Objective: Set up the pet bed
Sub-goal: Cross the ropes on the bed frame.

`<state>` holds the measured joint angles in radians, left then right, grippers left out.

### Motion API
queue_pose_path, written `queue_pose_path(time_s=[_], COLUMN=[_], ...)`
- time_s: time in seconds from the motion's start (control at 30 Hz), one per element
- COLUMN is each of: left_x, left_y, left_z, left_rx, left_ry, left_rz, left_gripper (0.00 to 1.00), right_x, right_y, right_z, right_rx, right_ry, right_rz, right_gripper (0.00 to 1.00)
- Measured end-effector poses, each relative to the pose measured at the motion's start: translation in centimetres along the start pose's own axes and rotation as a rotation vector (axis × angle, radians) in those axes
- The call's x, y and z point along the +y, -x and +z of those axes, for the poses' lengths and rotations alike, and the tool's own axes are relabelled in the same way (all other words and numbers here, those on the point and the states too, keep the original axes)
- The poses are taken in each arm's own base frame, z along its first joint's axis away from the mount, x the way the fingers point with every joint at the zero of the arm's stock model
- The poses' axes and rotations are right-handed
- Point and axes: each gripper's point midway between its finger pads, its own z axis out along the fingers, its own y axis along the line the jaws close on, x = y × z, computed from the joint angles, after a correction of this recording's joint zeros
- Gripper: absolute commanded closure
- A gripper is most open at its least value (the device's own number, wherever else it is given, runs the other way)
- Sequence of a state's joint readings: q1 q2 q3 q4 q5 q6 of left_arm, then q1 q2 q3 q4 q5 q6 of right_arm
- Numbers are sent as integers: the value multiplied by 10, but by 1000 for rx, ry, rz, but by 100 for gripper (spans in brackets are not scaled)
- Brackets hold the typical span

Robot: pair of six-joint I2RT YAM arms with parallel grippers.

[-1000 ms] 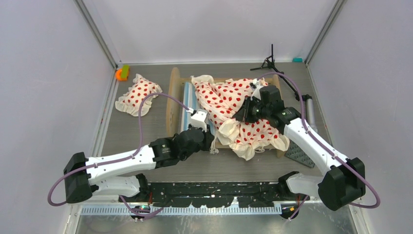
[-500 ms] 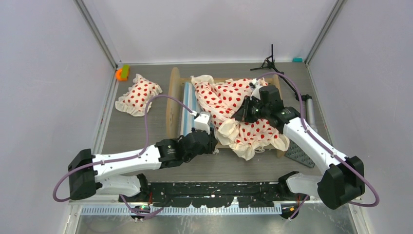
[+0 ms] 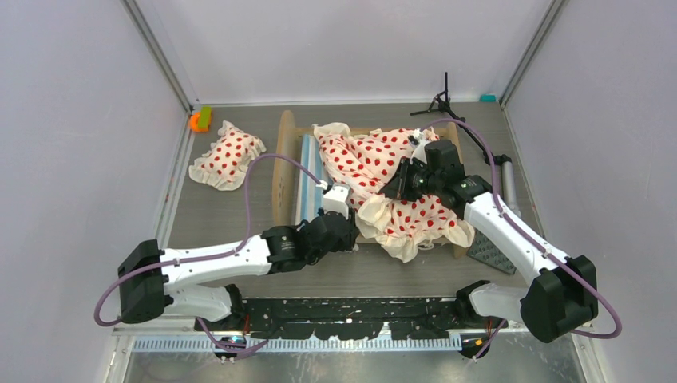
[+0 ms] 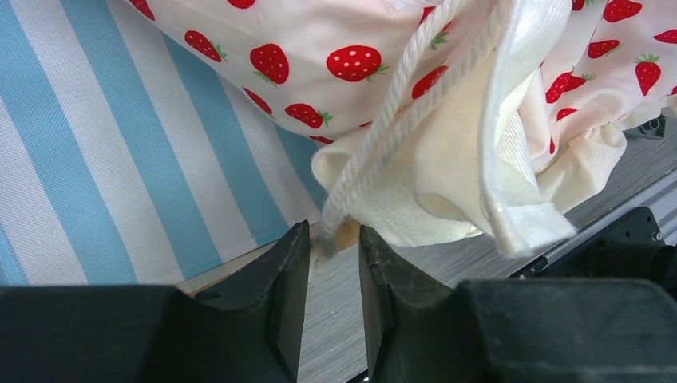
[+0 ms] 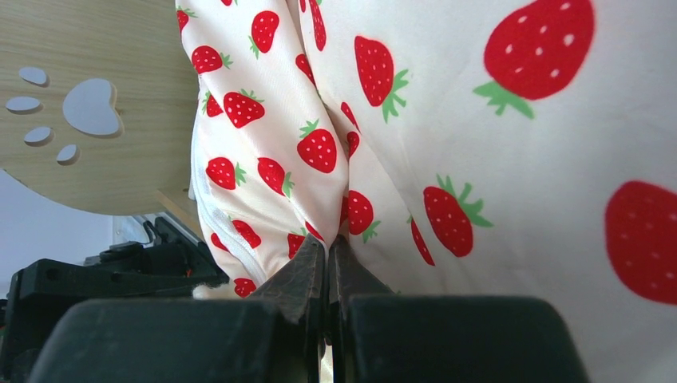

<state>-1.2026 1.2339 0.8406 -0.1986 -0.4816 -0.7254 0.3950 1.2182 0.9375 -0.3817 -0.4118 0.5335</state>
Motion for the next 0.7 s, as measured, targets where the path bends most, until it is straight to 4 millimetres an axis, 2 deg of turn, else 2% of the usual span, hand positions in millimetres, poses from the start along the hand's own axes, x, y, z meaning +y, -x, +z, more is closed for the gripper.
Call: queue_pose_path(time_s=[0.23, 0.7], left_x=[0, 3], left_y=[-6, -10], left_z=[7, 11], left_rx=[18, 25], left_ry=[14, 32], left_rz=[12, 28], left_gripper=[70, 87], right_x=[0, 1], right_y=[0, -1], right_z=[0, 0], right_rx=[2, 5], right_ry=[2, 7], right_rz=[0, 0], right_gripper=[98, 98])
